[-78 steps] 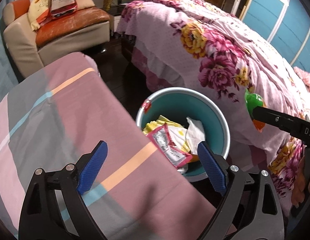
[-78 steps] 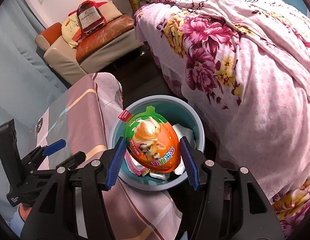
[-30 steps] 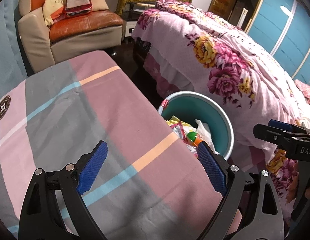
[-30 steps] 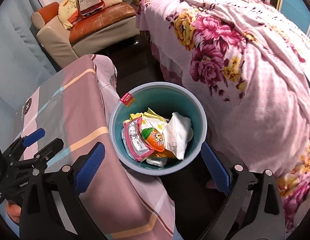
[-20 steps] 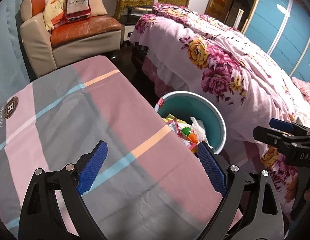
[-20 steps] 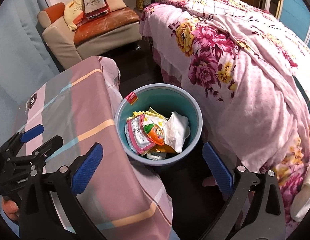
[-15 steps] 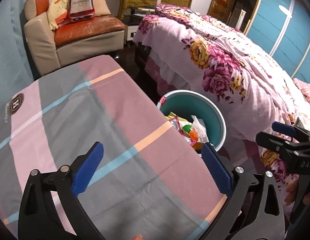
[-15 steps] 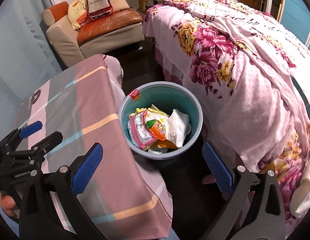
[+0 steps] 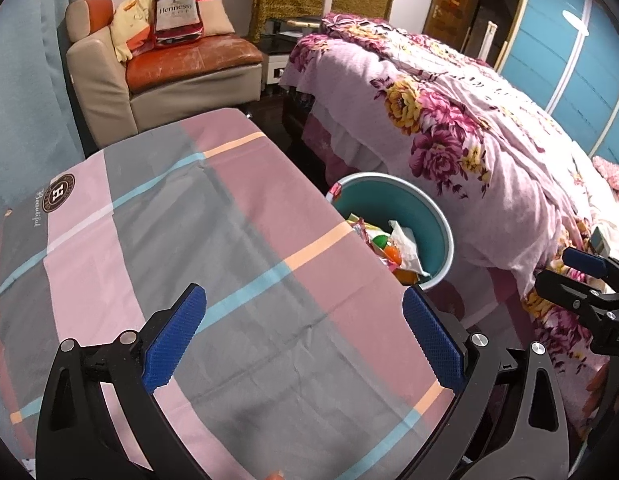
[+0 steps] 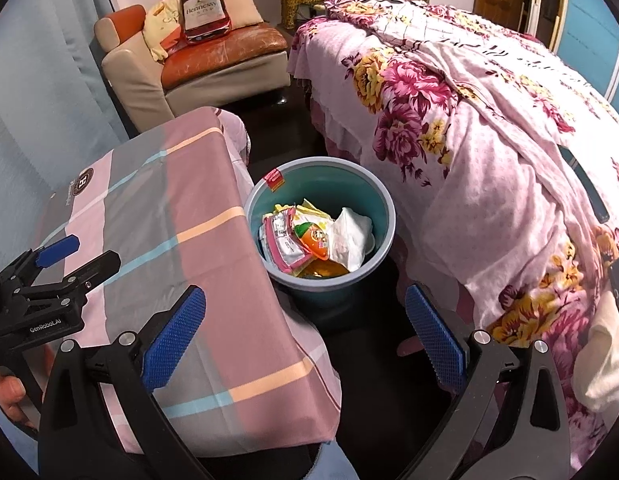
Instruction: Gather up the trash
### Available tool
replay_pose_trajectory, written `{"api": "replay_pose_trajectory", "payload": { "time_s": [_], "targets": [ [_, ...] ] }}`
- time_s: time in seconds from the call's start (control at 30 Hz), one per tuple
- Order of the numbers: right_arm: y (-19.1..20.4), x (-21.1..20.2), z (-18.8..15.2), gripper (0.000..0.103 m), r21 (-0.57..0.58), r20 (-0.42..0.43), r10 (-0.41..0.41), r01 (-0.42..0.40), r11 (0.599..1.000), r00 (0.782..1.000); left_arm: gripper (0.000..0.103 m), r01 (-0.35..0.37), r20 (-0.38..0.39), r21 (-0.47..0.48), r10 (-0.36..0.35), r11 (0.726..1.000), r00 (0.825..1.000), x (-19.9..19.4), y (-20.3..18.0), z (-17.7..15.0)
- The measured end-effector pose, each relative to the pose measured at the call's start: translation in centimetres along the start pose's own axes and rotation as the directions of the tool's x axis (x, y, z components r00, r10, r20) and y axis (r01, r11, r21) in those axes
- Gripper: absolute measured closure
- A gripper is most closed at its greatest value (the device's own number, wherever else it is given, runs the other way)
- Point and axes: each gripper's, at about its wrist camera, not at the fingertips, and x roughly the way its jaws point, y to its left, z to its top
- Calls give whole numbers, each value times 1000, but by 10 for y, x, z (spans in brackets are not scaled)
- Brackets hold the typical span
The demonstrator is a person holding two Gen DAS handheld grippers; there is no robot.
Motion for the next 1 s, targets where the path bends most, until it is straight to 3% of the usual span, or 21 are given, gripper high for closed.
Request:
{"api": "replay_pose_trajectory", "payload": {
  "time_s": [1.0],
  "targets": [
    [2,18,-5,7,2,-43,9,-9,1000,999,4,-31,-43,6,32,999,999,16,-1,-11]
  ]
}}
